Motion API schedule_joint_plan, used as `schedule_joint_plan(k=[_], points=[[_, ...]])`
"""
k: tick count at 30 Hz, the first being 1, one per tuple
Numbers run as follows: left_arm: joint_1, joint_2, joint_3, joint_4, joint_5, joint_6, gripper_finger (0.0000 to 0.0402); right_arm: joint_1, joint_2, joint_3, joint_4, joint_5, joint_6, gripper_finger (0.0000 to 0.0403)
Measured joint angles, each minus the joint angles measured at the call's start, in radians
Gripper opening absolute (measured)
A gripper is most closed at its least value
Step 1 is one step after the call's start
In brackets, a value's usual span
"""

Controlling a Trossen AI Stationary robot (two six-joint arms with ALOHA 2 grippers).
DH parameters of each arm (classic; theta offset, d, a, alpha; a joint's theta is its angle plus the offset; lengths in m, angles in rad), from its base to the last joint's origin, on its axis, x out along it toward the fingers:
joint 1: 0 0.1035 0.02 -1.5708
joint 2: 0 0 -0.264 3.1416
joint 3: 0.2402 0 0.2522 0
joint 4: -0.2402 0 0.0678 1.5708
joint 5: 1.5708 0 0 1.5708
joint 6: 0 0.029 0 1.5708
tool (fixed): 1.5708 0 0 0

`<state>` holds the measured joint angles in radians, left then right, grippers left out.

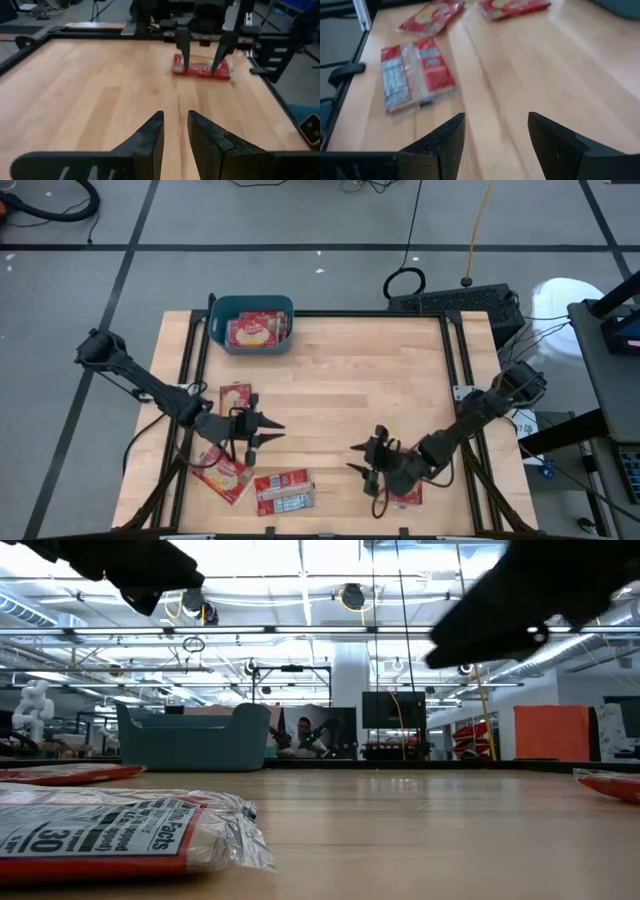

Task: Sort popcorn bags into baskets
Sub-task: Put the red popcorn bag into the blue bin

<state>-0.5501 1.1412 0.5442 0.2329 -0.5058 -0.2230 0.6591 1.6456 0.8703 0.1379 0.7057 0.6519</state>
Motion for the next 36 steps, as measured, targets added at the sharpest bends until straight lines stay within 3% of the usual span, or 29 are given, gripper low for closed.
schedule_joint_plan(k=[8, 14, 20, 30, 36], points=[[-0.003, 0.091, 0.002, 0.038, 0.000, -0.014, 0.0090, 0.124, -0.001, 0.006, -0.036, 0.003, 0.069, 0.0208], [-0.002, 0.139, 0.002, 0.061, 0.015, -0.007, 0.0090, 0.259, 0.000, 0.017, -0.048, 0.100, 0.172, 0.0208], [-0.002, 0.148, 0.002, 0.068, 0.032, -0.025, 0.0090, 0.323, 0.027, 0.096, -0.164, 0.101, 0.205, 0.0208], [-0.003, 0.148, 0.002, 0.064, 0.062, -0.068, 0.0090, 0.355, 0.038, 0.165, -0.440, -0.118, 0.419, 0.0208], [-0.003, 0.148, 0.002, 0.064, 0.062, -0.073, 0.0090, 0.359, 0.038, 0.165, -0.457, -0.204, 0.496, 0.0208]])
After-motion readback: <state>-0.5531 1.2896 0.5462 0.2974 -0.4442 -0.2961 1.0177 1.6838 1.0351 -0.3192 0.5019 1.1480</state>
